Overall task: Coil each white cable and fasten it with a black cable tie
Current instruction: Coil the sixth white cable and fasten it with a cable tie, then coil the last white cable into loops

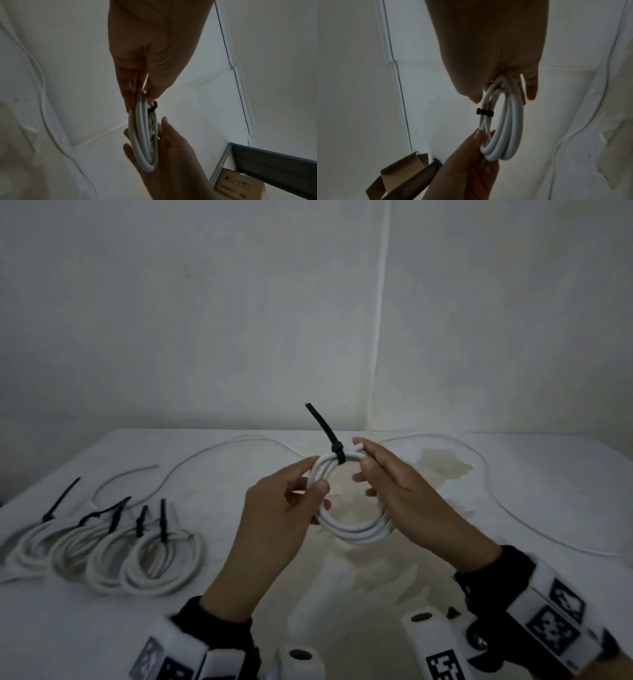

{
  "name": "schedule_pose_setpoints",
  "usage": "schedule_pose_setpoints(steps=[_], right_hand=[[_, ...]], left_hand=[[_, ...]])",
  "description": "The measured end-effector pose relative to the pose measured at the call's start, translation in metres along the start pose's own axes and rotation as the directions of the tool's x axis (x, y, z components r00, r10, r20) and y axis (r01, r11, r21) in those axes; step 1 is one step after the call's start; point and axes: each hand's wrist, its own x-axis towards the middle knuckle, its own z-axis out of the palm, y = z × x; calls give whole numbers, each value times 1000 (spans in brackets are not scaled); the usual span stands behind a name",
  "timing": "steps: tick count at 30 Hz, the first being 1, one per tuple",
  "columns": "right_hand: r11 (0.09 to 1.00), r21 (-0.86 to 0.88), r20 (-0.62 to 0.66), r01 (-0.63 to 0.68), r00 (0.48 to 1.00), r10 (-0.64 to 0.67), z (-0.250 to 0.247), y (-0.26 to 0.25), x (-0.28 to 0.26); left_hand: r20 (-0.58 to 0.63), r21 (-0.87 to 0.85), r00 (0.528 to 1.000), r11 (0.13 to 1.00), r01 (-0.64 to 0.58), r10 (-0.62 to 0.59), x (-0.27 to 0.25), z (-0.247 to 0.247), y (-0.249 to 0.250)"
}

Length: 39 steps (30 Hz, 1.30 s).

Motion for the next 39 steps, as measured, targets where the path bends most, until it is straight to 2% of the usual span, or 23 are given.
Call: schedule_pose_setpoints(steps=[2, 5, 10, 15, 20, 23, 30, 36, 39], right_hand=[[997, -57, 105, -51, 993, 57, 9, -5, -4], [991, -122, 203, -54, 976, 78, 23, -12, -5], [971, -214, 249, -107, 955, 160, 40, -12, 7], [936, -331, 299, -119, 928, 223, 56, 4, 20], [909, -401, 305, -115, 919, 250, 62, 16, 34], [901, -419, 302, -109, 919, 252, 62, 22, 41], [853, -511, 325, -104, 895, 304, 61, 43, 59], [775, -627, 313, -76, 887, 339, 66, 60, 94], [725, -687, 291, -58, 891, 347, 70, 70, 119]], left_hand=[[7, 34, 999, 998, 44, -45, -6, -14, -4], [-8, 84, 994, 990, 114, -114, -12, -39, -11], [-40, 206, 970, 948, 244, -241, -20, -83, -32], [-82, 373, 918, 842, 389, -388, -24, -119, -62], [-117, 511, 878, 730, 454, -463, -21, -129, -81], [-202, 504, 841, 683, 528, -502, -17, -130, -86], [-230, 672, 874, 580, 460, -427, -8, -133, -84], [-162, 771, 849, 472, 427, -503, 0, -140, -79], [-203, 757, 866, 489, 434, -456, 9, -150, -69]])
